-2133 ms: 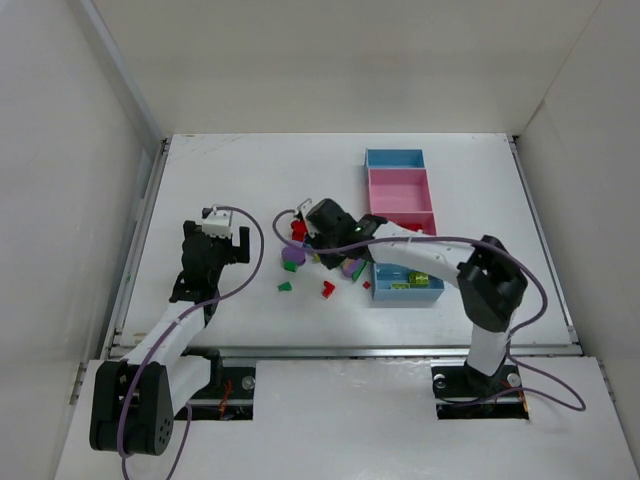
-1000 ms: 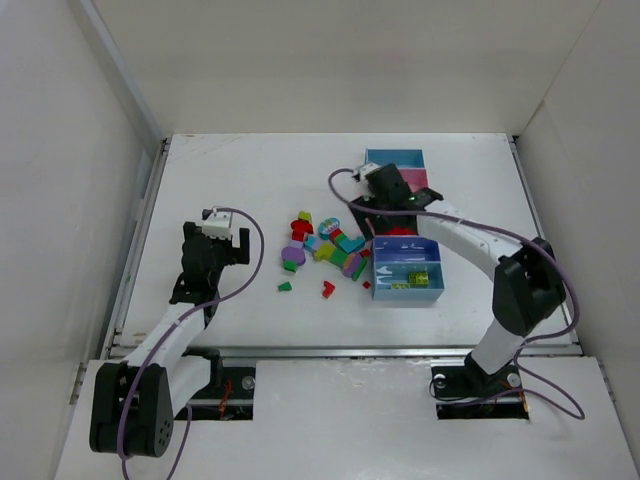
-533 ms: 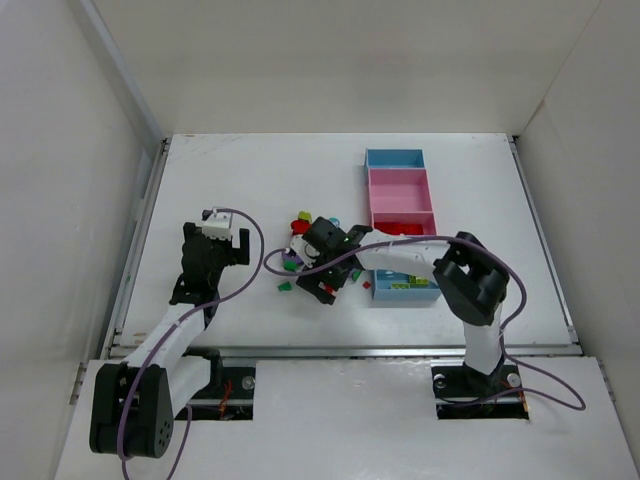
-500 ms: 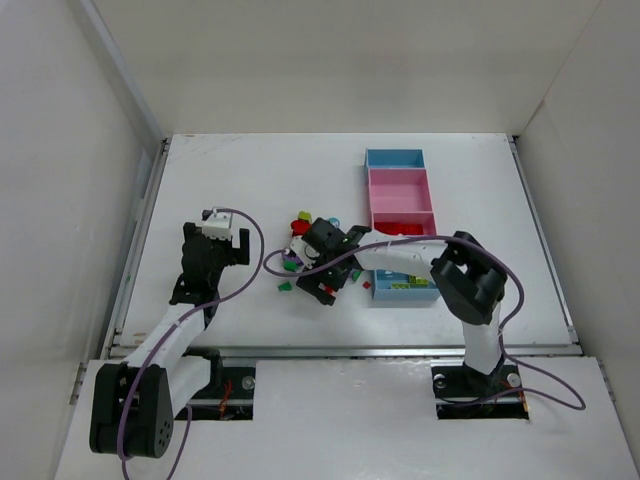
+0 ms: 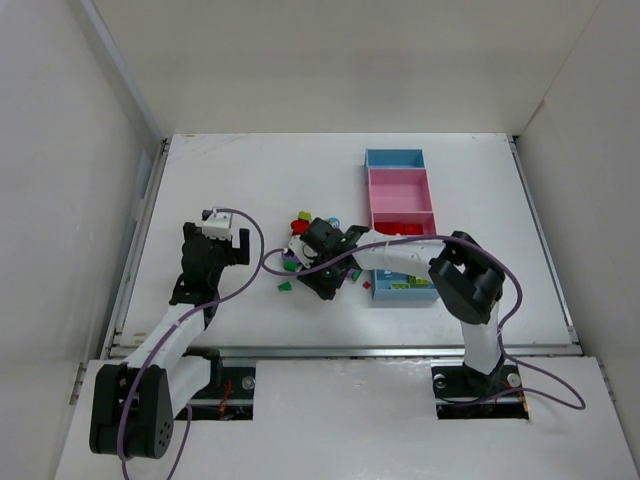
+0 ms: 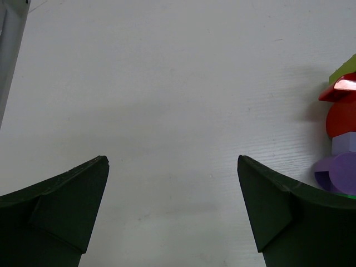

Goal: Sort the legos into containers by color

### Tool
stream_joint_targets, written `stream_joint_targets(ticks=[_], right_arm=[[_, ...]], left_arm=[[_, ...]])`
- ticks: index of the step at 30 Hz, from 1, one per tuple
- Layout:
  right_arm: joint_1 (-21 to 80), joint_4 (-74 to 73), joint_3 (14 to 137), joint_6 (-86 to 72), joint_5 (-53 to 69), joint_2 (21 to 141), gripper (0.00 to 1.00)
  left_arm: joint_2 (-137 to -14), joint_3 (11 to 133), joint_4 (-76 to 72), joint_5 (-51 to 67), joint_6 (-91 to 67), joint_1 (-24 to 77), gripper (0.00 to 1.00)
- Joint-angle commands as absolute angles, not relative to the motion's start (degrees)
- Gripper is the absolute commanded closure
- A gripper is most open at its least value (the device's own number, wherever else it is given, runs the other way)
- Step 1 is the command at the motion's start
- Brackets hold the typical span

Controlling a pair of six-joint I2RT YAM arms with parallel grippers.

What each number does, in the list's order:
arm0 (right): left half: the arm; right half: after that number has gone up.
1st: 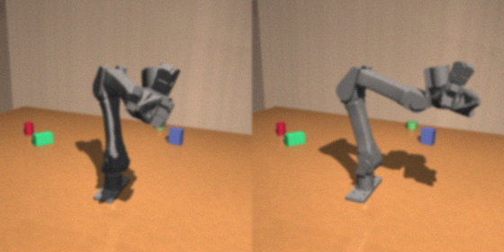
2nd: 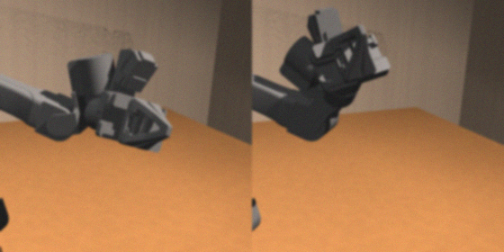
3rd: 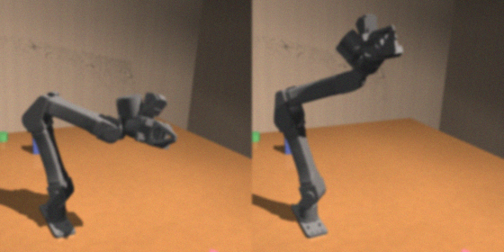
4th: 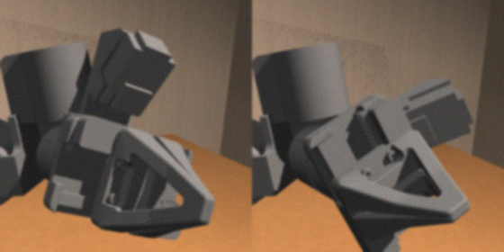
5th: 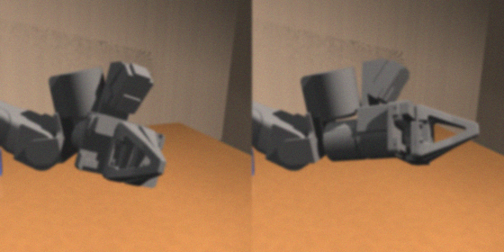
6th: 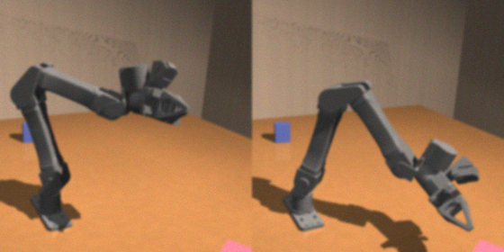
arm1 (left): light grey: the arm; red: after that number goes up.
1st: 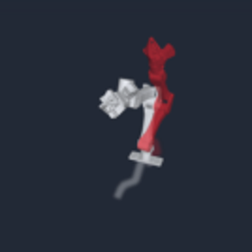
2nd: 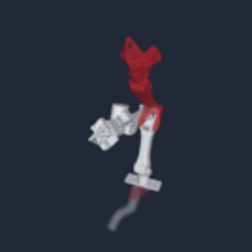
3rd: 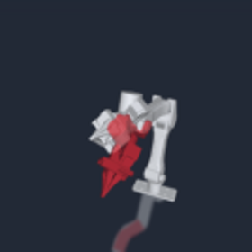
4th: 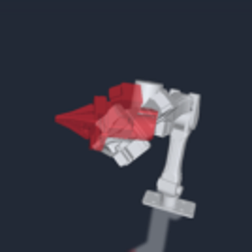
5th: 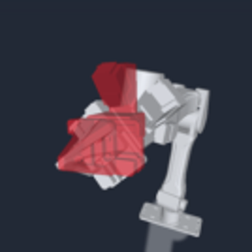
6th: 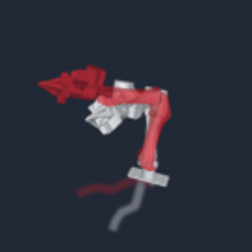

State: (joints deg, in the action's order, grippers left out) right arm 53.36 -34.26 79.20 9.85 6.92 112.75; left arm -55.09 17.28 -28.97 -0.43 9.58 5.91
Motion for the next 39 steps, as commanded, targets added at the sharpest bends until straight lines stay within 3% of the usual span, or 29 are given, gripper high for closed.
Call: stream_joint_targets(ticks=[1,3,4,7,13,15,21,25,32,39], right_arm=[[53.88,-35.16,80.77,9.23,6.50,111.89,0.43],[53.88,-35.16,80.25,9.23,6.50,111.36,0.53],[53.88,-35.16,80.24,9.23,6.50,111.36,0.64],[53.88,-35.68,82.08,8.70,5.98,110.74,0.84],[48.62,-38.23,91.99,4.84,7.81,107.85,0.92],[45.28,-38.94,94.65,1.24,10.79,107.23,0.99],[37.18,-30.86,94.32,-5.70,23.10,103.72,0.99],[34.37,-25.06,92.72,-10.10,31.10,103.01,0.99],[32.70,-21.45,92.02,-12.65,37.70,101.87,0.99],[33.30,-18.90,88.33,-14.50,40.34,101.34,0.99]], left_arm=[[-53.70,16.61,-31.82,0.00,9.67,5.98,0.00],[-53.70,16.61,-31.82,0.52,9.67,5.98,0.00],[-53.70,16.61,-31.82,1.14,10.19,5.98,0.00],[-53.70,17.31,-31.82,5.43,12.56,5.98,0.02],[-53.09,19.95,-29.71,18.26,24.06,6.50,0.08],[-53.09,22.40,-28.83,24.85,30.28,6.50,0.08],[-57.73,33.98,-19.80,46.79,39.72,7.03,0.04],[-62.92,40.68,-16.08,54.91,44.03,9.83,0.00],[-70.39,47.72,-16.27,52.12,46.59,19.23,0.00],[-73.47,47.72,-18.72,50.80,42.63,21.01,0.02]])
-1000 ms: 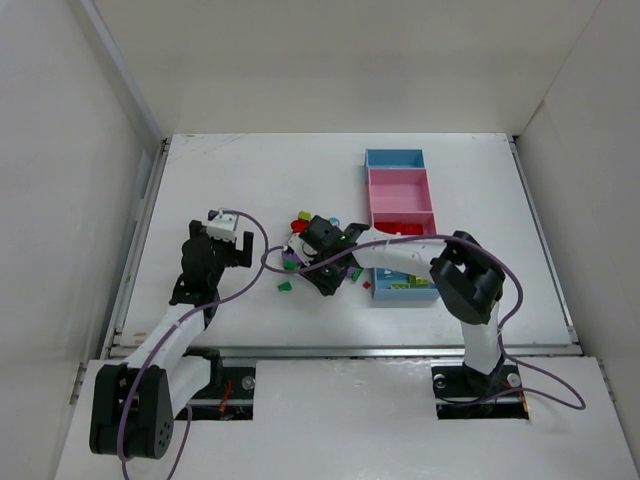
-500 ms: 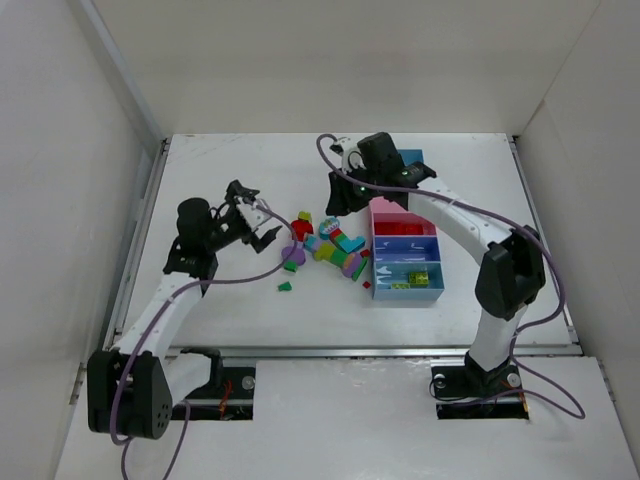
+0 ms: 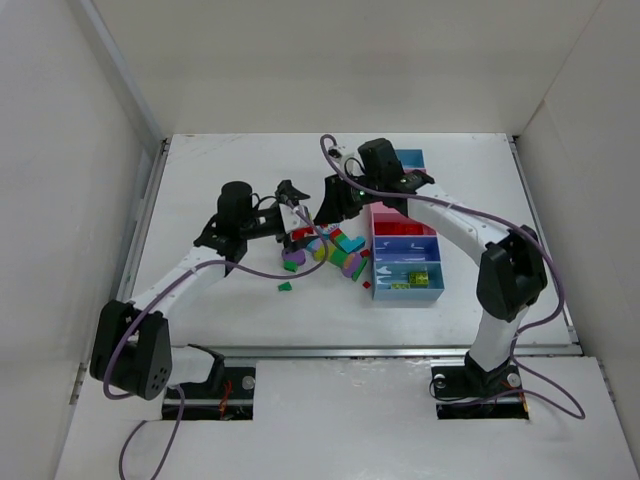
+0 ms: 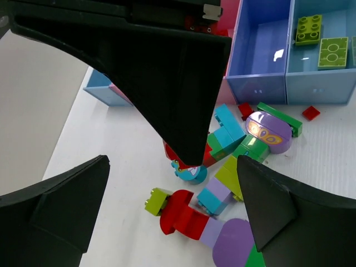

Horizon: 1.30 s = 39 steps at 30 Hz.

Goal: Sort the legos into containers by color

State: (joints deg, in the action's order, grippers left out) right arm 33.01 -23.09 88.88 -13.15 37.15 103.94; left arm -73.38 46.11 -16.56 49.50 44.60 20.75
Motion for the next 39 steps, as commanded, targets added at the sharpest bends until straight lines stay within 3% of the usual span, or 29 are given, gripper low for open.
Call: stream_joint_targets(ticks=[1,4,12,17,23,27,28,30,39], right_arm=[[33.31,-19.77,88.33,-13.89,39.73,101.34,0.99],[33.84,-22.05,87.81,-13.27,37.89,101.34,0.99],[43.13,-37.25,86.75,-3.26,14.43,108.88,0.98],[44.38,-35.33,87.27,-3.43,15.12,114.95,0.76],[47.37,-37.08,90.08,-1.06,12.67,118.56,0.59],[48.25,-38.41,90.09,1.22,12.47,119.97,0.27],[48.25,-38.41,90.09,1.23,12.48,119.45,0.15],[48.25,-38.41,89.57,1.85,12.48,117.61,0.10],[48.25,-40.69,86.48,6.85,9.05,114.26,0.11]], left_arm=[[-73.48,48.33,-18.72,50.80,41.93,21.01,0.04],[-74.00,48.87,-17.85,50.19,41.92,21.01,0.12],[-69.62,48.61,3.51,50.63,58.80,16.79,0.05],[-65.93,45.18,4.66,48.26,55.21,15.56,0.03],[-63.02,42.10,3.52,48.25,52.47,15.56,0.03],[-63.02,42.10,2.38,47.72,50.98,15.56,0.02],[-63.02,42.10,2.37,47.72,50.98,15.56,0.02],[-63.02,42.10,1.85,47.72,50.98,15.56,0.02],[-63.02,41.57,1.32,47.20,50.98,15.56,0.02]])
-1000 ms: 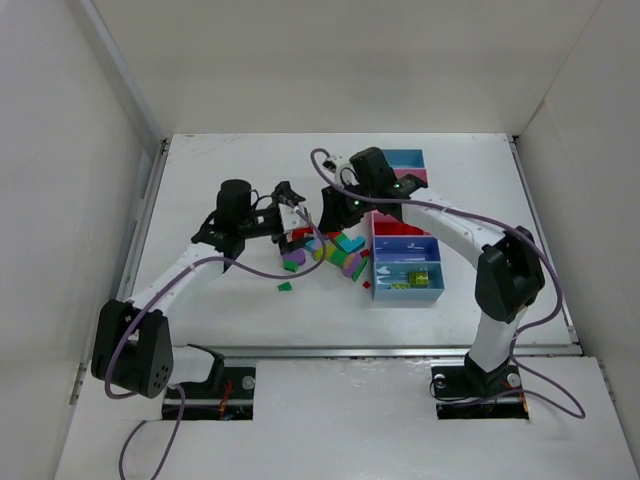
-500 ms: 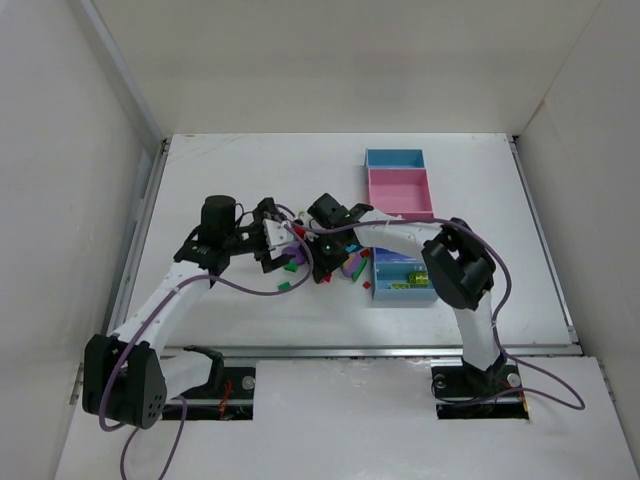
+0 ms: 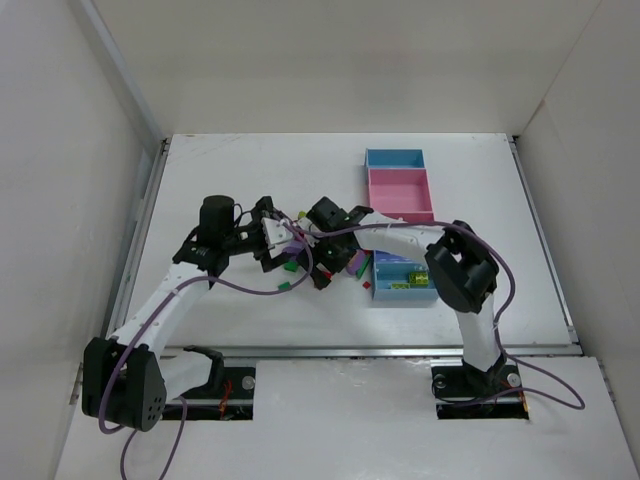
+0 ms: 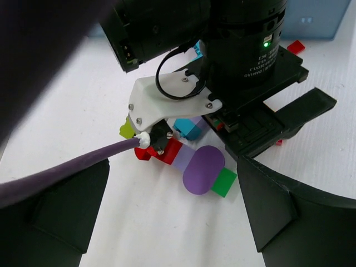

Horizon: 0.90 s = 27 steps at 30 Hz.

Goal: Sort the legos into containers by color

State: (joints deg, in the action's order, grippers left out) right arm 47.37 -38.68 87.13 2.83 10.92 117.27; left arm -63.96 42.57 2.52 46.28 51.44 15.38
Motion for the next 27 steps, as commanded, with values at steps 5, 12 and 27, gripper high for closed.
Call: stream_joint_targets(ticks=[5,12,27], right_arm=[[48.25,-40.17,84.55,8.88,9.58,111.10,0.16],[48.25,-39.65,84.02,11.34,8.96,113.20,0.24],[48.25,-34.01,84.99,8.09,12.83,116.37,0.58]], left_arm=[[-63.02,41.57,1.32,47.20,50.98,15.56,0.01],[-63.02,41.04,0.80,47.20,50.98,15.56,0.01],[-63.02,40.52,-0.79,45.53,50.45,15.56,0.01]])
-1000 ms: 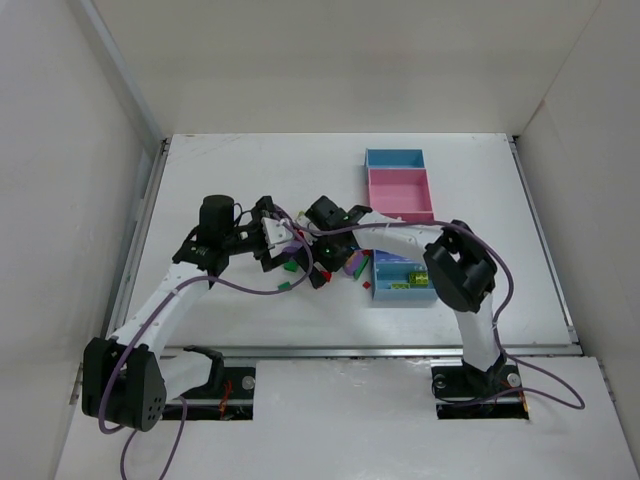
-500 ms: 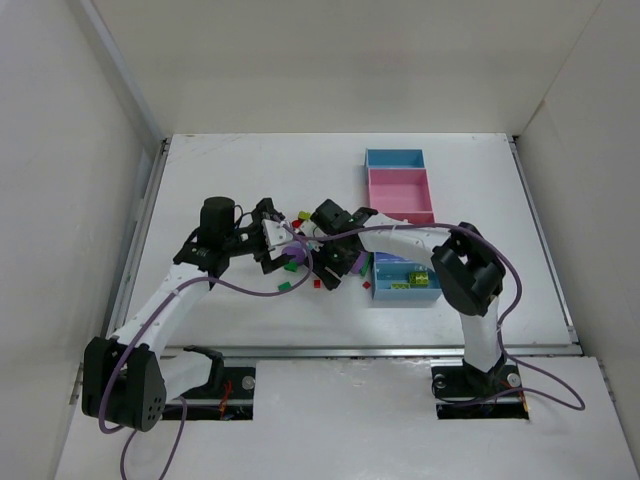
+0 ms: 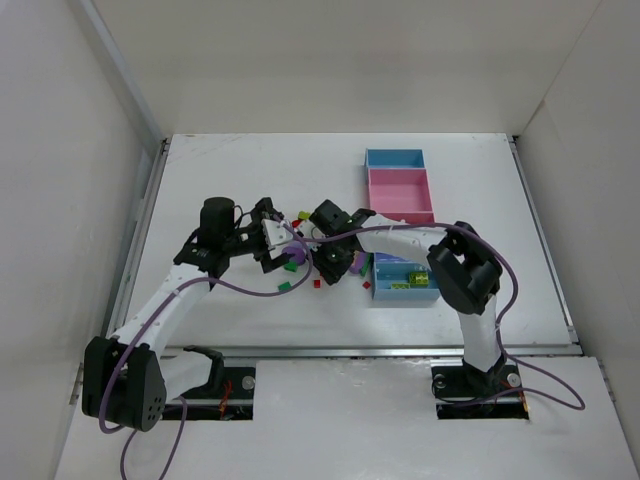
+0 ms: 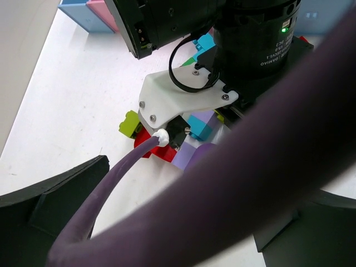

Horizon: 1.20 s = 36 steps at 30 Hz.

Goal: Sort the legos into containers by color

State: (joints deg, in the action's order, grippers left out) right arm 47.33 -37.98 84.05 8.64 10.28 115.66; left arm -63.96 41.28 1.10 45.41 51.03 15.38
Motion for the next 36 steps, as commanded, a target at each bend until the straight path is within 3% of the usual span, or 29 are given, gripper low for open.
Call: stream_joint_targets(ticks=[1,6,9,13,15,16,17,18,20,21,29,36], right_arm=[[48.25,-34.01,84.99,8.09,13.44,116.37,0.61],[48.25,-32.87,85.52,8.09,15.12,116.37,0.62],[48.25,-32.87,86.04,8.09,15.12,116.37,0.48],[48.25,-32.87,87.36,8.09,15.12,117.60,0.48],[48.25,-32.87,87.36,7.56,15.12,117.60,0.53],[48.25,-32.87,87.36,7.56,15.12,117.60,0.64],[48.25,-32.87,87.36,7.56,15.12,117.60,0.64],[48.25,-32.87,87.36,7.56,15.12,117.60,0.82],[48.25,-32.34,87.36,7.56,14.60,116.81,0.97],[48.25,-31.82,87.36,7.04,14.59,116.11,1.00],[46.68,-31.29,86.75,0.80,9.15,104.43,1.00],[36.31,-30.76,80.43,-5.79,3.26,93.35,1.00]], left_arm=[[-63.02,40.52,-0.79,45.53,50.45,15.56,0.01],[-63.02,39.99,-0.79,45.00,49.92,15.56,0.01],[-63.02,39.47,-0.79,45.00,49.92,15.56,0.01],[-63.02,39.46,-1.32,45.00,49.92,15.56,0.01],[-63.02,39.46,-1.32,45.00,49.92,15.56,0.01],[-63.02,39.46,-1.32,45.00,49.92,15.56,0.01],[-63.02,39.46,-1.32,45.00,49.92,15.56,0.01],[-63.02,39.46,-1.32,45.00,49.92,15.56,0.01],[-63.02,38.94,-1.32,45.00,49.92,15.56,0.01],[-63.02,38.94,-1.32,45.00,49.92,15.56,0.01],[-63.71,38.94,-1.41,45.00,50.44,15.56,0.01],[-67.14,39.64,1.84,44.47,57.72,16.61,0.01]])
